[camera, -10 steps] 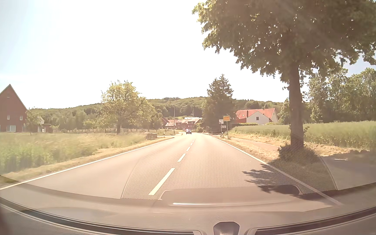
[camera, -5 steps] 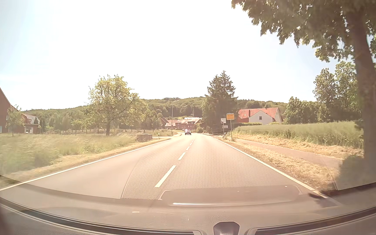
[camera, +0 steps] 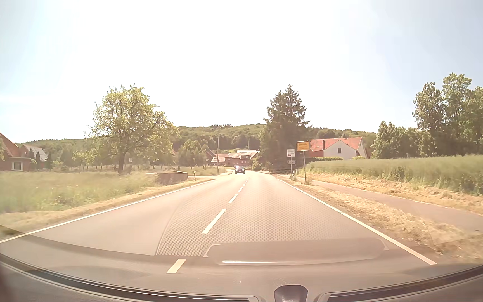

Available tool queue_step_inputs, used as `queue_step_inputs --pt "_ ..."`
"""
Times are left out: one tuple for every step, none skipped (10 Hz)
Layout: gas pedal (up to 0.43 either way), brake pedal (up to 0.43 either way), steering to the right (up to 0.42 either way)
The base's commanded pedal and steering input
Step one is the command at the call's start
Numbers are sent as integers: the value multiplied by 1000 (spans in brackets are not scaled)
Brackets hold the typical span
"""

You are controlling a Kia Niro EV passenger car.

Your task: Follow the waypoints while adhering to traffic rules and regulations

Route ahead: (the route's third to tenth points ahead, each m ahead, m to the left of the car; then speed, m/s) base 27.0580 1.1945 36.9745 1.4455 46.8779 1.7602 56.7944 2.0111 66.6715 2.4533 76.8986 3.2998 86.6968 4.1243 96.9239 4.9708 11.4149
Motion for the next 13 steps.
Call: queue_step_inputs --pt "409 6 1" --pt "398 6 1" --pt "398 6 1" --pt "398 6 1" --pt "390 6 1" --pt "378 6 0" --pt "350 6 1" --pt "350 6 1" --pt "350 6 0" --pt "350 6 0" --pt "350 6 0" --pt "350 6 0" --pt "350 6 0"
